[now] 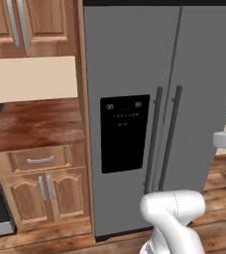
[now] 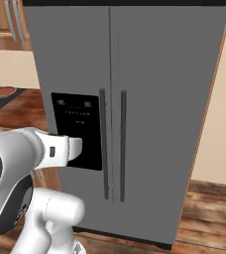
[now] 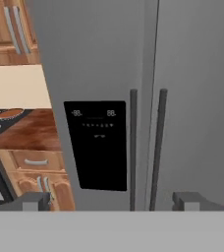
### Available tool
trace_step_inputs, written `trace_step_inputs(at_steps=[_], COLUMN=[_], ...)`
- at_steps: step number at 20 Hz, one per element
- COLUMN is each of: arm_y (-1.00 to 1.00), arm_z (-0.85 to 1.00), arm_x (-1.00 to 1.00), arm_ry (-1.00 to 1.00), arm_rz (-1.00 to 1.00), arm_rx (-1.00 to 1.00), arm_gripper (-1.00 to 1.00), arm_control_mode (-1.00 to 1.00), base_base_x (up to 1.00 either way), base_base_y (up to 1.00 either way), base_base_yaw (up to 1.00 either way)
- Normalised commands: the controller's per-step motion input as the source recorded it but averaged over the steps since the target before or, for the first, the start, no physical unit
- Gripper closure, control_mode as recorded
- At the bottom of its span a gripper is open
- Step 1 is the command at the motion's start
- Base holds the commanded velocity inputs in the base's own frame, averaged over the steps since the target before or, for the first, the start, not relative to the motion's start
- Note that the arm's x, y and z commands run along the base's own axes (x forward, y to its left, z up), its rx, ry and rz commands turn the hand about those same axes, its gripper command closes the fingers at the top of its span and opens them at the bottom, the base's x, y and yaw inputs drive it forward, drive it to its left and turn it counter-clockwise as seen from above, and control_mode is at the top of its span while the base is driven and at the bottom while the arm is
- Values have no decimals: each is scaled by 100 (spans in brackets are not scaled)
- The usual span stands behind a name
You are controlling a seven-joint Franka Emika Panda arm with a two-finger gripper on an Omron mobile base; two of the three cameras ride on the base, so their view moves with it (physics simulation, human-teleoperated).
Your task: Retrieve the steak from the fridge and place it on the saucepan with marinade on the stove.
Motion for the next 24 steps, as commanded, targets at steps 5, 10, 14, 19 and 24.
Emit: trace_step_inputs(at_steps=[5, 10, 14, 19, 24], arm_y=[0, 0, 0, 0, 0], arm_z=[0, 0, 0, 0, 0], arm_x=[0, 0, 0, 0, 0], arm_ry=[0, 0, 0, 0, 0], arm_rz=[0, 0, 0, 0, 0], arm_rx=[0, 0, 0, 0, 0], arm_gripper=[-100, -100, -100, -100, -100], arm_control_mode=[100, 100, 100, 100, 100], base_base_x=[-14, -17, -48, -72, -48], base_base_y=[-46, -10, 0, 0, -1], base_base_yaw=[0, 5, 10, 10, 7])
